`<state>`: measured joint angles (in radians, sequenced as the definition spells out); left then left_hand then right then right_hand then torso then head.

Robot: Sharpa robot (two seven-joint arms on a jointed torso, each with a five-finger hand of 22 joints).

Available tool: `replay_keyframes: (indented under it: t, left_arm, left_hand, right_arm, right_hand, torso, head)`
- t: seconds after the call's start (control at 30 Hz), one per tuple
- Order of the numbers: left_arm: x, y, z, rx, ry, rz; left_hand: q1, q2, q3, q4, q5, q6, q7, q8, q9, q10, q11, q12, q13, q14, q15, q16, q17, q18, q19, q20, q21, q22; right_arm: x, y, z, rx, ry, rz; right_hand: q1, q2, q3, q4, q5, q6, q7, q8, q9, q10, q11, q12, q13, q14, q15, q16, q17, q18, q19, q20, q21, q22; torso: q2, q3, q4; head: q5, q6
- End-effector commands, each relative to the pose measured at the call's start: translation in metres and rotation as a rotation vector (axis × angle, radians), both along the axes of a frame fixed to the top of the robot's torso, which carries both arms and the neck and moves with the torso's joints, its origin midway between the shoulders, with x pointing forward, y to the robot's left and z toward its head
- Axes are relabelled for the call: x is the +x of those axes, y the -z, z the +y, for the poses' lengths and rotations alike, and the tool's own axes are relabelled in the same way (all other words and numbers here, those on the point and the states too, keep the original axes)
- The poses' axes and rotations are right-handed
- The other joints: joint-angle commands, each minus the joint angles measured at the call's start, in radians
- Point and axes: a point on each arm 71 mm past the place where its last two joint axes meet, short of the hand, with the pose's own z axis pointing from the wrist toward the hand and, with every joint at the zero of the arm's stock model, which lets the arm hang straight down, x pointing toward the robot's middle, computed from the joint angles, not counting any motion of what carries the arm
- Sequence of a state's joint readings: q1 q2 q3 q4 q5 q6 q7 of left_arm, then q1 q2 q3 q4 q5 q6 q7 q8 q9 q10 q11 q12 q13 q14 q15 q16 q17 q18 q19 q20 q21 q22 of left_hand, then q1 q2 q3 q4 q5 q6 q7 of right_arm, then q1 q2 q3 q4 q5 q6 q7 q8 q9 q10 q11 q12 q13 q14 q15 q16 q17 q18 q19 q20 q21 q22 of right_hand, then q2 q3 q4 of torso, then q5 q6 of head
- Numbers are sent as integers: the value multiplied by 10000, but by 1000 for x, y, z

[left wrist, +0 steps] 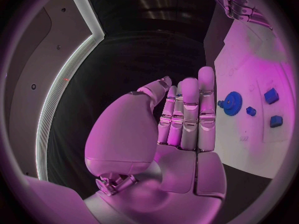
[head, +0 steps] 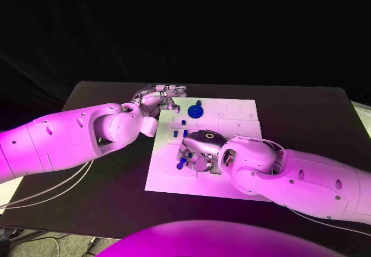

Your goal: Assemble the parts on the task board

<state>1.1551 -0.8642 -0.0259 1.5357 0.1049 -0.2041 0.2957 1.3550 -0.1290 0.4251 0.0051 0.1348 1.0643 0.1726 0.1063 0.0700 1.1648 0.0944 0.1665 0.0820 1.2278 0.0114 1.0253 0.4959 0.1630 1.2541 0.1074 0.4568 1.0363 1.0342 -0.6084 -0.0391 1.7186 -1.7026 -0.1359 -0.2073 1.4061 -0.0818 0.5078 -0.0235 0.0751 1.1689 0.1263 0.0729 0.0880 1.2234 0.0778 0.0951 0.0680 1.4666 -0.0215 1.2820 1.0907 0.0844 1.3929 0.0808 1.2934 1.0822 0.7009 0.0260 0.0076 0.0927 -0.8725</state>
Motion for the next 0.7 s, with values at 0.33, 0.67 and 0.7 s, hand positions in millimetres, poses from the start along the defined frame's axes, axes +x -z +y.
replay_keyframes:
  t: [0.33,0.67,0.7]
  left_arm:
    - [-1,-1,-3,-120,193,-45]
    - [-1,-1,-2,-91,205,13]
    - [-1,-1,-2,-87,206,18]
  left_hand:
    - [35,70,-48,3,14,-97,-2,38,-16,-74,28,68,-4,-49,9,-38,-10,181,-50,33,-33,-10]
    - [36,73,-52,2,14,-100,-1,40,-16,-77,29,71,-4,-50,10,-37,-11,181,-50,33,-36,-12]
    - [39,83,-70,-4,14,-113,5,45,-16,-92,33,84,-5,-55,13,-31,-15,182,-48,36,-51,-24]
  right_arm:
    - [-4,7,9,-933,-340,-211]
    - [-4,6,11,-534,-282,-224]
    - [-3,6,11,-463,-240,-261]
  right_hand:
    - [-287,-113,-81,30,223,35,38,10,23,184,-150,-121,1,277,12,-17,-31,126,-44,27,-43,-10]
    - [-921,-845,-788,143,629,-880,132,-117,-180,-954,81,-323,-47,244,194,-41,-96,177,-164,148,-197,-245]
    - [-931,-860,-876,142,646,-960,140,-114,-190,-1110,98,-321,-49,235,207,-54,-116,189,-192,152,-242,-314]
  torso:
    - [-10,-14,-1]
    - [-11,1,-2]
    - [-8,-1,-4]
  head:
    - [-1,-2]
    - [-24,-2]
    - [-27,-2]
